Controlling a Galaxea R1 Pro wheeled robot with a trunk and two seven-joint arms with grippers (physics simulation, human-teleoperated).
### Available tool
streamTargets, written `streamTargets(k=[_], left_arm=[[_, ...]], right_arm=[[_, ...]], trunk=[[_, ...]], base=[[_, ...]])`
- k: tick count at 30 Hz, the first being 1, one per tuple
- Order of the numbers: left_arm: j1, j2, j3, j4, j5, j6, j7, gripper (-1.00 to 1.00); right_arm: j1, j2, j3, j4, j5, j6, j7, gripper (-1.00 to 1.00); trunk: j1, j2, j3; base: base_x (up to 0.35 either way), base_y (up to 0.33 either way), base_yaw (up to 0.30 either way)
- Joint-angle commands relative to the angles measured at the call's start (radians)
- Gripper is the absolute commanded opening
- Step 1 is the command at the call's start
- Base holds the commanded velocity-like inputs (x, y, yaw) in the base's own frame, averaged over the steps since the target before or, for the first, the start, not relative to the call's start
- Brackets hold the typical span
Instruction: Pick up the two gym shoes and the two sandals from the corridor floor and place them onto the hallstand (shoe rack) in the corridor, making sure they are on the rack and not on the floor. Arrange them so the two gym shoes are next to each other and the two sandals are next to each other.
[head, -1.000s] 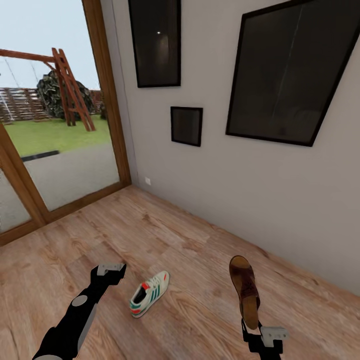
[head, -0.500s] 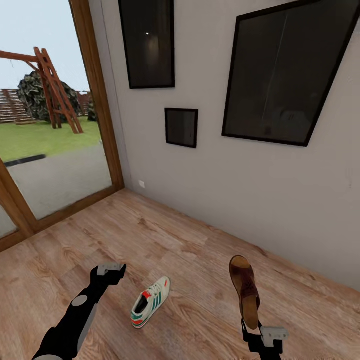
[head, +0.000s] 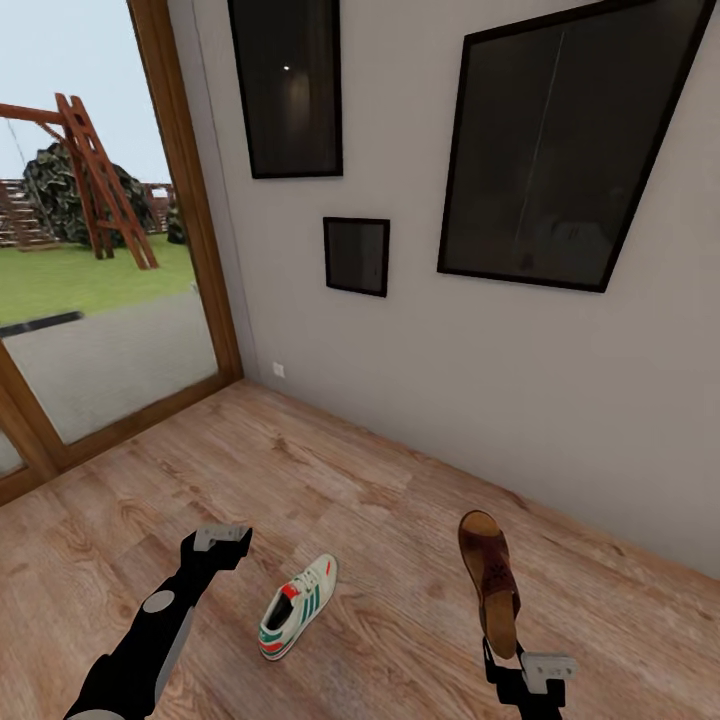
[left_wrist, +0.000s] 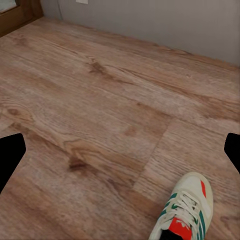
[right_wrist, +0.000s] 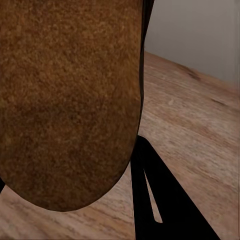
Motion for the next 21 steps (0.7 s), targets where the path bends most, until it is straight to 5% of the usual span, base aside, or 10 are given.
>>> streamTargets(k=[1, 16, 21], left_arm=[[-0.001, -0.001, 0.004, 0.000, -0.011, -0.004, -0.006, 1.00], [0.000, 0.003, 0.003, 0.002, -0.013, -0.002, -0.009, 1.00], [0.005, 0.045, -0.004, 0.018, -0.032, -0.004, -0.019, 1.00]], right_arm=[[-0.001, 0.000, -0.003, 0.001, 0.006, -0.002, -0.003, -1.00], [-0.001, -0.001, -0.004, 0.001, 0.006, -0.002, -0.003, -1.00], [-0.001, -0.002, -0.004, 0.000, 0.006, -0.002, -0.003, -1.00]], trunk=[[0.000, 0.000, -0.001], [0.000, 0.000, -0.001], [0.000, 0.000, -0.001]], base=[[0.000, 0.000, 0.000], [0.108, 0.138, -0.125], [0.025, 0.025, -0.032]])
